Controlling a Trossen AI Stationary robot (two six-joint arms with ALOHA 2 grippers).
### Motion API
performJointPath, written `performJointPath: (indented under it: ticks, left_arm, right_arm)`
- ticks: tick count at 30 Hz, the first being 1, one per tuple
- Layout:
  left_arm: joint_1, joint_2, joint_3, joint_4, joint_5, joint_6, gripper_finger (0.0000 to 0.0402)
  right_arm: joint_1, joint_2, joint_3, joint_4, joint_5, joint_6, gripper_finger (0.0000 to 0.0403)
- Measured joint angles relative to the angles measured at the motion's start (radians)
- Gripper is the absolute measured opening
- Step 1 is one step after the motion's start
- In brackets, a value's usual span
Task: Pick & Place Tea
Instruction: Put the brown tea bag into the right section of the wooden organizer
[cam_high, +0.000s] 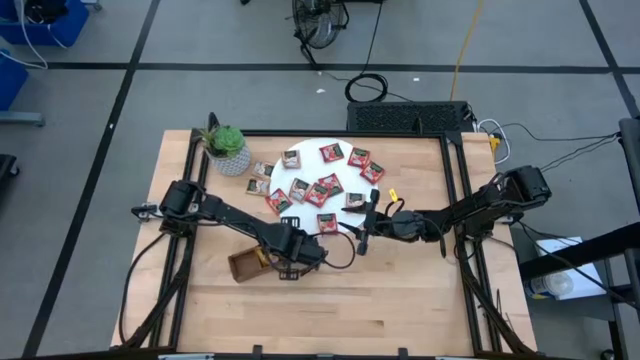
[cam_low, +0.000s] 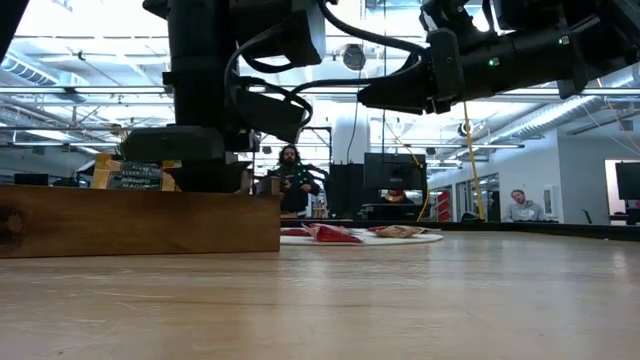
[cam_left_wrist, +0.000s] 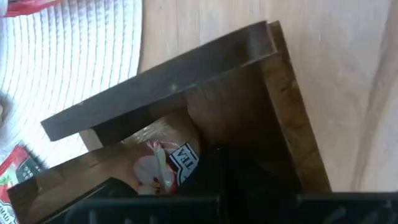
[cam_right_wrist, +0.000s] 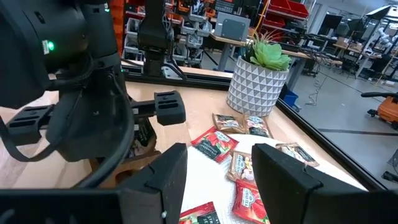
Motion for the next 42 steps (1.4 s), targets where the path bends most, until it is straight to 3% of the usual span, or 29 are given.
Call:
performJointPath:
  ticks: [9, 15, 20, 29, 38, 42]
  left_arm:
    - [-0.027, -0.001, 0.001, 0.004, 0.062, 0.116, 0.0003]
    - [-0.036, -0.003, 0.002, 0.006, 0.222, 0.203, 0.0005]
    - [-0.038, -0.003, 0.003, 0.003, 0.245, 0.254, 0.0003]
    - [-0.049, 0.000, 0.094, -0.084, 0.192, 0.259, 0.0010]
    - [-0.075, -0.006, 0.193, -0.198, -0.034, 0.259, 0.0014]
    - [-0.068, -0.116, 0.173, -0.123, -0.045, 0.266, 0.0004]
  right_arm:
    - [0.000, 0.000, 0.000, 0.005, 0.000, 0.008, 0.0164]
    - [0.000, 0.000, 0.000, 0.008, 0.000, 0.016, 0.0164]
    - [0.000, 0.000, 0.000, 0.008, 0.000, 0.016, 0.0164]
    - [0.000, 0.000, 0.000, 0.007, 0.000, 0.016, 0.0164]
    - [0.000, 0.000, 0.000, -0.009, 0.000, 0.007, 0.0164]
    - [0.000, 0.000, 0.000, -0.070, 0.006, 0.000, 0.0164]
